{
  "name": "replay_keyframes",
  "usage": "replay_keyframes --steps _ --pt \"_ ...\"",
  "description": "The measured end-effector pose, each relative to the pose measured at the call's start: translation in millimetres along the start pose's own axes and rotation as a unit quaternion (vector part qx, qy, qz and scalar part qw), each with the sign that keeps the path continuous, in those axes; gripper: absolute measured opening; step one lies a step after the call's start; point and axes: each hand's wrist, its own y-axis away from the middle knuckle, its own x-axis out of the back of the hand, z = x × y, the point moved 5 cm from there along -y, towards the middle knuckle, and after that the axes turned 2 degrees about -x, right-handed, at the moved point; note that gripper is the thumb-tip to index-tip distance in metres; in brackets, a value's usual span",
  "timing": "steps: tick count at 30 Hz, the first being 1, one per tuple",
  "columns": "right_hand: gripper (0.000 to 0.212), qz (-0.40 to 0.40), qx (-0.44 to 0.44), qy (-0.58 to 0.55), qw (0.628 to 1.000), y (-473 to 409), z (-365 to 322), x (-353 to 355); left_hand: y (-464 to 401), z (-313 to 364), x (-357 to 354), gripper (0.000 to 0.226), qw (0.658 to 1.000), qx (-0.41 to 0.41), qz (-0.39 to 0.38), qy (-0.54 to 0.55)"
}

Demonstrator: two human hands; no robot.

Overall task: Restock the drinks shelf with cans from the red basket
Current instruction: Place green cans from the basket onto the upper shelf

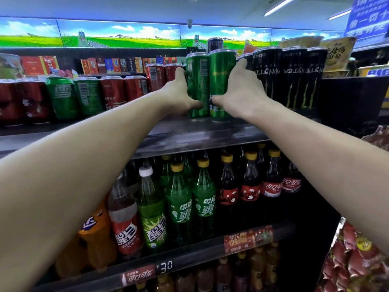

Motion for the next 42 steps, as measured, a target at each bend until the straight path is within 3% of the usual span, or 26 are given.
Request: replay_keyframes --steps 6,11,13,18,24,29,33,39,42 --pt "0.091 0.014 -0.007 0.015 1.000 -16 3 -18 -25 -5 -16 0.095 0.999 0.029 0.015 -0.017" --pt "0.053 -0.023 -0.016 0.038 0.999 -35 10 -26 -39 -1 -18 0.081 0.998 0.042 0.014 -0.051" --pt "0.048 -0.030 -0.014 0.042 0.999 -41 9 -28 -47 -1 -20 0.072 0.997 0.041 0.018 -0.067" --pt "0.058 -0.049 -0.043 0.032 0.997 -49 10 -42 -66 -1 -26 0.074 0.993 0.032 0.024 -0.109" --pt "0.061 -0.061 -0.046 0.028 0.997 -50 12 -50 -81 -9 -31 0.060 0.991 0.037 0.028 -0.127" --pt "0.042 -0.048 0.027 0.018 0.998 -48 8 -44 -88 -17 -33 0.053 0.989 0.053 0.045 -0.133" --pt "0.048 -0.089 0.032 0.007 0.995 -47 8 -50 -91 -19 -33 0.052 0.987 0.066 0.045 -0.142" --pt "0.044 -0.086 0.041 -0.012 0.995 -52 12 -52 -84 -15 -32 0.057 0.983 0.080 0.022 -0.166" --pt "0.042 -0.078 0.039 -0.003 0.996 -54 12 -53 -74 -12 -30 0.027 0.982 0.076 -0.012 -0.170"
